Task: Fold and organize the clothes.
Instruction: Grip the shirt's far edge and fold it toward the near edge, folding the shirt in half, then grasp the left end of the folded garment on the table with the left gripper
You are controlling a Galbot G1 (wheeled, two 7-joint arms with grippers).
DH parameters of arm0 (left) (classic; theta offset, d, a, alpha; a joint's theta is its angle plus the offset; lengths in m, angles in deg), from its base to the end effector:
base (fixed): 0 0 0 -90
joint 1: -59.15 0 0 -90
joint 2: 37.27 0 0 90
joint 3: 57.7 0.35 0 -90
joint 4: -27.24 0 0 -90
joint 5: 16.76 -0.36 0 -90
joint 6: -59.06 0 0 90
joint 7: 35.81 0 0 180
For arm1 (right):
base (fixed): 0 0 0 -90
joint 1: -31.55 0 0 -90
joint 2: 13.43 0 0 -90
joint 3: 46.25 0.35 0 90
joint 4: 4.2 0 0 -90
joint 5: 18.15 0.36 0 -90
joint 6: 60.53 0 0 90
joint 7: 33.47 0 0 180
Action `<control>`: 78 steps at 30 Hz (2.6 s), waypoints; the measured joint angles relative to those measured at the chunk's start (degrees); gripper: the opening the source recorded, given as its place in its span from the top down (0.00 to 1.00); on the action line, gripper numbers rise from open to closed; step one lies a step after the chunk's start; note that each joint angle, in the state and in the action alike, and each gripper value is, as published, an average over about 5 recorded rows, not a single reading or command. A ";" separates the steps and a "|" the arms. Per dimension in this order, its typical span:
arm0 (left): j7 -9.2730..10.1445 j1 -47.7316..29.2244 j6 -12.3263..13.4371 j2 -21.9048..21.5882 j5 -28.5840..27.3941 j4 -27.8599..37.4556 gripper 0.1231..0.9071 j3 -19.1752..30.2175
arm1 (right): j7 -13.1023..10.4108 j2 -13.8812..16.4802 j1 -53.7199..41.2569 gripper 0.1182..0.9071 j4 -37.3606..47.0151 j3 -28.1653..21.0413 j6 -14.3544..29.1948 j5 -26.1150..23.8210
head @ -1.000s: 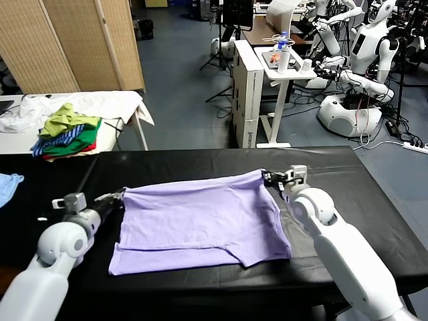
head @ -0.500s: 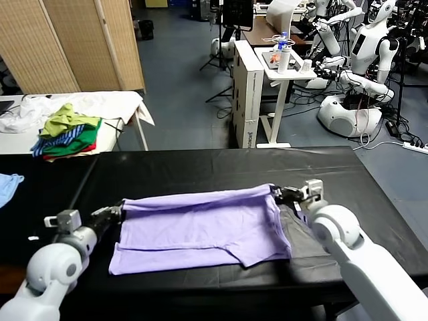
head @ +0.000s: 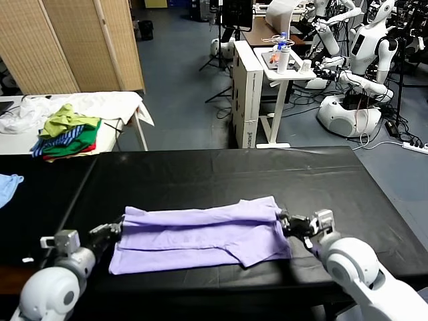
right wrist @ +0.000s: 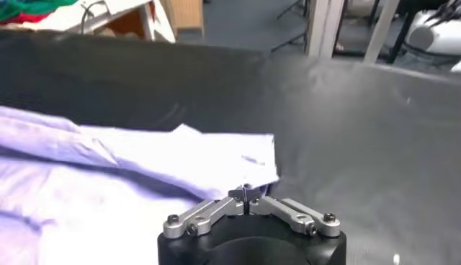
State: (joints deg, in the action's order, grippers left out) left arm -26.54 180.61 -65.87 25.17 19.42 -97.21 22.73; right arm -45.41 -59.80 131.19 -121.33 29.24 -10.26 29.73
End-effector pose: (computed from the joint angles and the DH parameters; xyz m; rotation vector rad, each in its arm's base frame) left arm 0.1939 0.1115 -0.2440 -0.0321 -2.5764 0.0585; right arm 0.2740 -0.0701 -0.2392 0.4312 -2.4241 0.0971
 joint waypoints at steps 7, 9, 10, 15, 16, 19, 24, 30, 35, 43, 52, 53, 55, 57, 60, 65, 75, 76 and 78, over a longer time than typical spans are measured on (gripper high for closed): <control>-0.11 1.03 0.36 0.70 -2.32 0.31 0.97 -1.05 | 0.06 0.05 -0.48 0.97 0.40 -0.18 0.02 0.05; -0.11 1.31 0.40 0.88 -2.58 0.28 0.97 -1.23 | 0.06 0.16 -0.50 0.97 0.13 -0.30 0.00 0.08; -0.11 1.46 0.41 0.98 -2.66 0.20 0.97 -1.27 | 0.05 0.22 -0.46 0.97 -0.07 -0.34 -0.03 0.09; 0.06 2.28 0.45 1.59 -3.33 -0.64 0.97 -1.29 | -0.04 0.48 0.11 0.97 -0.89 -0.33 -0.22 0.13; 0.09 2.41 0.48 1.73 -3.61 -0.80 0.97 -1.25 | -0.05 0.53 0.24 0.97 -0.94 -0.29 -0.25 0.13; 0.14 2.77 0.59 2.20 -4.40 -1.08 0.97 -1.07 | -0.05 0.62 0.58 0.97 -0.90 -0.14 -0.31 0.07; 0.17 3.00 0.84 2.78 -5.06 -0.76 0.97 -0.95 | -0.03 0.68 0.99 0.97 -0.88 0.07 -0.69 0.01; 0.89 3.13 0.39 3.29 -5.29 -0.45 0.85 -0.97 | 0.13 1.49 1.90 0.70 -1.95 1.16 -1.37 0.04; 2.64 4.05 -0.94 4.33 -5.56 -1.68 0.46 -1.17 | 0.22 2.40 3.09 0.27 -3.51 2.71 -1.38 0.76; 3.31 5.96 -1.19 6.38 -8.44 -4.94 0.01 -3.40 | 0.29 1.46 2.53 0.00 -4.61 5.62 1.31 2.19; 3.96 0.50 3.23 4.99 -2.32 -2.46 0.00 -5.22 | -2.31 -5.44 -8.28 0.00 4.00 -0.28 2.85 -2.07; 3.79 -0.46 3.60 4.70 -1.83 -1.69 0.00 -4.87 | -2.27 -6.28 -9.72 0.00 5.30 -1.26 2.88 -2.62; 3.40 -2.30 4.02 4.11 -1.15 -0.01 0.00 -3.95 | -2.18 -7.79 -12.34 0.00 7.83 -3.18 2.91 -3.35; 3.09 -3.95 4.10 3.64 -0.64 1.74 0.00 -2.94 | -2.12 -9.11 -14.49 0.00 10.12 -4.94 2.90 -3.77; 2.55 -5.93 4.09 3.32 -0.27 4.29 0.00 -1.38 | -2.10 -10.53 -16.39 0.00 12.59 -6.84 2.81 -4.04; 2.18 -7.64 3.97 3.57 -0.38 7.61 0.00 0.43 | -2.13 -11.77 -17.25 0.02 14.72 -8.05 2.68 -4.40; 1.81 -8.17 3.99 3.70 -0.53 9.99 0.28 1.23 | -2.13 -12.84 -16.96 0.51 16.01 -8.22 2.67 -4.89; 1.78 -8.19 4.00 3.70 -0.47 9.99 0.35 1.34 | -2.12 -12.92 -16.85 0.60 16.03 -8.16 2.69 -4.99; 1.65 -8.23 4.00 3.69 -0.35 9.96 0.52 1.62 | -2.11 -13.17 -16.61 0.76 16.14 -7.94 2.81 -5.34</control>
State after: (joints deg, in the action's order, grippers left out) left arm -24.89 172.38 -61.87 28.86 19.07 -87.24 24.35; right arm -47.51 -72.97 114.58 -105.19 21.31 -7.45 24.39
